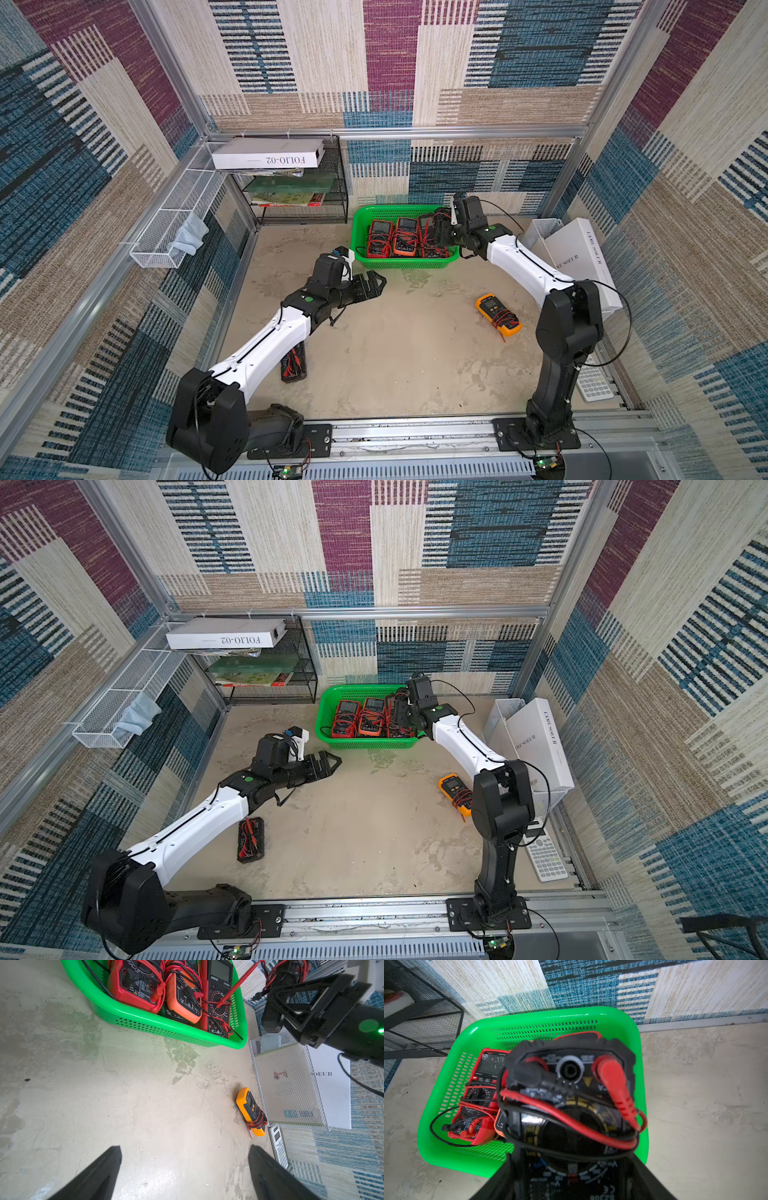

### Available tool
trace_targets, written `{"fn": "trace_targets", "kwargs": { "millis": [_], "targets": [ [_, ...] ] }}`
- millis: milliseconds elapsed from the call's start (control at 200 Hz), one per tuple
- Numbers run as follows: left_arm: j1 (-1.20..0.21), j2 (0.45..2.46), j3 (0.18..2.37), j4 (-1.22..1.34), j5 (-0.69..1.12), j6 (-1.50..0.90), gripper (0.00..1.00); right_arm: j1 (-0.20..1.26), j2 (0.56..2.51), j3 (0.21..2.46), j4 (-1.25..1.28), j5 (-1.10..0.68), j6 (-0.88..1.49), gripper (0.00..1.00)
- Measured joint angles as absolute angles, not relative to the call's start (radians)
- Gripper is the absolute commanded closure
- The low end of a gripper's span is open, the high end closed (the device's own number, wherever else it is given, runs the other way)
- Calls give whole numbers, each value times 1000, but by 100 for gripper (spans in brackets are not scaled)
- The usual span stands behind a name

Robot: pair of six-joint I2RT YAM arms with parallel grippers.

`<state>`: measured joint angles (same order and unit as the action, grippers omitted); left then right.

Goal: Put the multimeter into the basket
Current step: Place the multimeter in the basket.

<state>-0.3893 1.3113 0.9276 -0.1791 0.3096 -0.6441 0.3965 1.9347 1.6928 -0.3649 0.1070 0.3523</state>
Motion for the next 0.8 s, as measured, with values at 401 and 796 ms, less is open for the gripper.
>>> {"fn": "trace_targets", "kwargs": {
  "millis": [401, 796],
  "targets": [
    [-387, 1312, 935, -180, 316, -644, 0, 395, 2038, 1717, -393, 100, 340, 31],
    [-386, 1312, 935, -180, 319, -649, 0, 395, 2067, 1726, -406, 112, 340, 1]
  ]
}}
